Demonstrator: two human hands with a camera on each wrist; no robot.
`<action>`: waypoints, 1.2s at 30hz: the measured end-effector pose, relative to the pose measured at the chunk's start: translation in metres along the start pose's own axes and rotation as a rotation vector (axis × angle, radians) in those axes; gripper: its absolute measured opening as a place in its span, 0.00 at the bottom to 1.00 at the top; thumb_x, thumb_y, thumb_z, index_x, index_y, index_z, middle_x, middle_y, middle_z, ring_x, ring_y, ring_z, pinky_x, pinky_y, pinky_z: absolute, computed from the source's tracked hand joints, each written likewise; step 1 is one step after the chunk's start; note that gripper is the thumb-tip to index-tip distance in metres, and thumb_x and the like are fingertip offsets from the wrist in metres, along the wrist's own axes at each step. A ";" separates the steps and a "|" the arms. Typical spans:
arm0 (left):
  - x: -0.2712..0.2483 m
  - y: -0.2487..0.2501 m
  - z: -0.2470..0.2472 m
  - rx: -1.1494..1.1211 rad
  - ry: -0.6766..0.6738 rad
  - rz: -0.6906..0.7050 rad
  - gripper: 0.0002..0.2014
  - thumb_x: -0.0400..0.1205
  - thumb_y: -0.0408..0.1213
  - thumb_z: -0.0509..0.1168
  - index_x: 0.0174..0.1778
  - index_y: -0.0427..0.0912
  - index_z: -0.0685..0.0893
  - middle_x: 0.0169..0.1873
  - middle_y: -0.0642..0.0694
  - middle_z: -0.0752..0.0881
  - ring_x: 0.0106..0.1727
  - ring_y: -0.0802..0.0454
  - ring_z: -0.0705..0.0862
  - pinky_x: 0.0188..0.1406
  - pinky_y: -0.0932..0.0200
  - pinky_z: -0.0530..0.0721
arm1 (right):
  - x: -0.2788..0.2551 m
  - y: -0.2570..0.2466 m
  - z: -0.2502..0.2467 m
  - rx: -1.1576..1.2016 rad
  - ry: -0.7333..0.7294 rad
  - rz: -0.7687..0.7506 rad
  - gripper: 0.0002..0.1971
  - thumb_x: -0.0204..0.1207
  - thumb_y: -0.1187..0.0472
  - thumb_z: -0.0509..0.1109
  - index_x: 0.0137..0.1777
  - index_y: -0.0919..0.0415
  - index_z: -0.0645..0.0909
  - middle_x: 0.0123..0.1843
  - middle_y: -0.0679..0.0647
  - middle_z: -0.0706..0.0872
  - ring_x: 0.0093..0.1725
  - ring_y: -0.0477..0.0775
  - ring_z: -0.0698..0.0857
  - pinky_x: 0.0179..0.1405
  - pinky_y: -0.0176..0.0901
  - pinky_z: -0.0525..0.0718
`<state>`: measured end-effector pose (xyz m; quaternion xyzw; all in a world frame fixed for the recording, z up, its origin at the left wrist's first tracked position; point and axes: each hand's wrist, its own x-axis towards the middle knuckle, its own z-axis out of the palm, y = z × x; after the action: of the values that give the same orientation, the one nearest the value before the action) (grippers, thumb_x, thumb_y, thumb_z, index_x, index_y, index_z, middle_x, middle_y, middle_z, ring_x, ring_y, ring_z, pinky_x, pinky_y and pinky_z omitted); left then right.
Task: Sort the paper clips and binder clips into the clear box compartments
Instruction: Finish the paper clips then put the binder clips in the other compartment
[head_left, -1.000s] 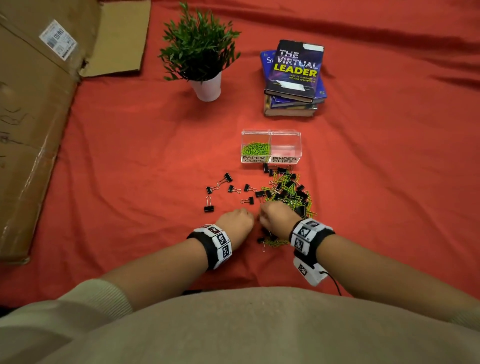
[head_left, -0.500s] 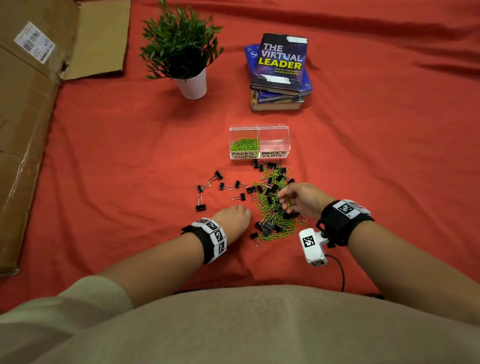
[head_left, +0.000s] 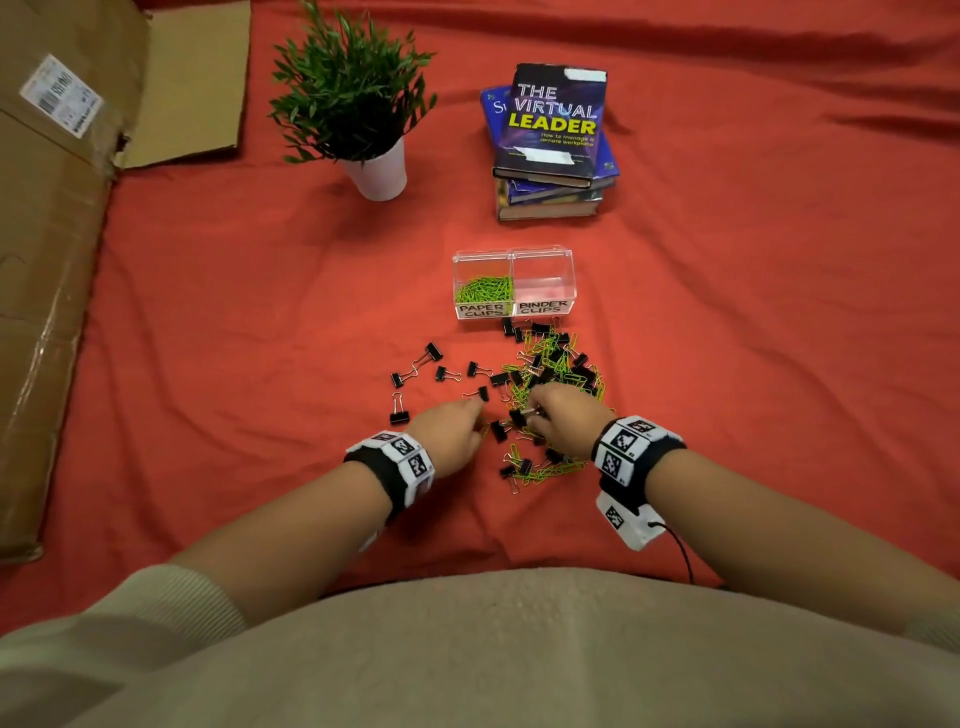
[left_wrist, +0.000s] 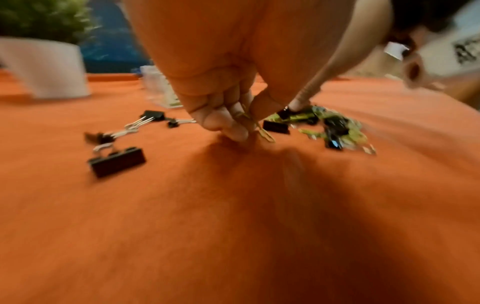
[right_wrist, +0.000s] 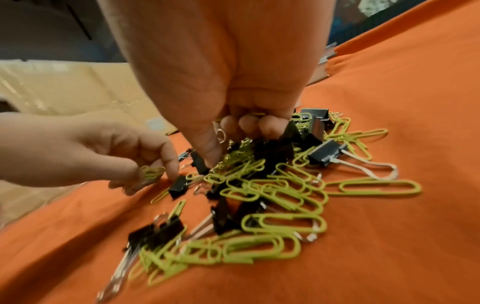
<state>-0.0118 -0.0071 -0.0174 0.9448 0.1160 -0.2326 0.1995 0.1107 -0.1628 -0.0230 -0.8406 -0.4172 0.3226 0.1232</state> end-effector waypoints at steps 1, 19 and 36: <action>0.000 -0.005 -0.003 -0.087 0.029 -0.030 0.11 0.80 0.35 0.57 0.57 0.43 0.78 0.55 0.43 0.85 0.55 0.42 0.83 0.52 0.52 0.81 | 0.003 -0.001 -0.003 0.040 0.033 0.021 0.05 0.80 0.57 0.65 0.50 0.57 0.79 0.49 0.53 0.85 0.45 0.53 0.83 0.43 0.46 0.82; 0.017 0.003 0.003 -0.206 -0.010 -0.188 0.12 0.83 0.48 0.60 0.41 0.43 0.75 0.38 0.42 0.83 0.41 0.44 0.80 0.38 0.55 0.75 | -0.001 -0.006 0.005 -0.231 0.044 0.021 0.18 0.77 0.53 0.67 0.63 0.61 0.74 0.61 0.56 0.80 0.63 0.58 0.78 0.55 0.54 0.82; 0.012 0.003 0.014 0.019 -0.042 -0.119 0.12 0.81 0.41 0.60 0.56 0.39 0.76 0.53 0.39 0.85 0.53 0.37 0.84 0.46 0.49 0.80 | -0.004 0.009 0.016 -0.141 0.171 -0.044 0.11 0.79 0.66 0.60 0.58 0.70 0.76 0.55 0.63 0.77 0.57 0.61 0.76 0.61 0.52 0.78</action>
<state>-0.0058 -0.0143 -0.0336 0.9330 0.1656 -0.2649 0.1787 0.1043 -0.1723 -0.0379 -0.8622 -0.4454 0.2167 0.1058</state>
